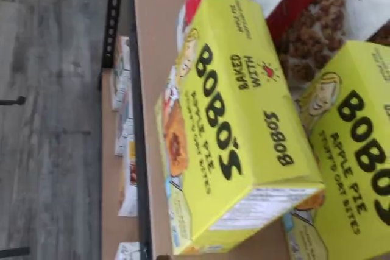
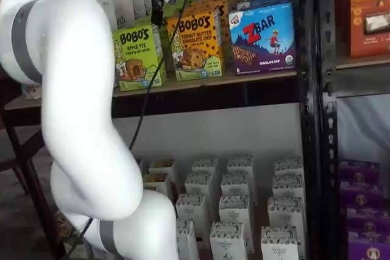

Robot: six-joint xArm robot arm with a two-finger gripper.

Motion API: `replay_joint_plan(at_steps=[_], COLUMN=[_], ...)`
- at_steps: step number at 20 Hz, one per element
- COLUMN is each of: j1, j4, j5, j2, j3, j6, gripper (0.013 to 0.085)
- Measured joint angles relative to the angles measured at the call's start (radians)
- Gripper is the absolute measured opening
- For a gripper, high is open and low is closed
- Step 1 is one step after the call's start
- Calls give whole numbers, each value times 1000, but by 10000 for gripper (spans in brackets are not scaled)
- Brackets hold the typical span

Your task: Pick up the orange box on the top shelf, the fifth box from the left

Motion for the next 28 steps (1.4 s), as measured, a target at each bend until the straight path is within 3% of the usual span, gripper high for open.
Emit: replay_joint_plan(at_steps=[12, 18, 23, 28], j1=[-42, -38, -37, -39], j4=[-30, -68, -85, -123], j5=[-146, -181, -137, -30], j2=[10, 31, 69, 122], j3=[59, 62, 25, -53], j6=[-90, -108, -107, -96], gripper=[850, 850, 850, 850])
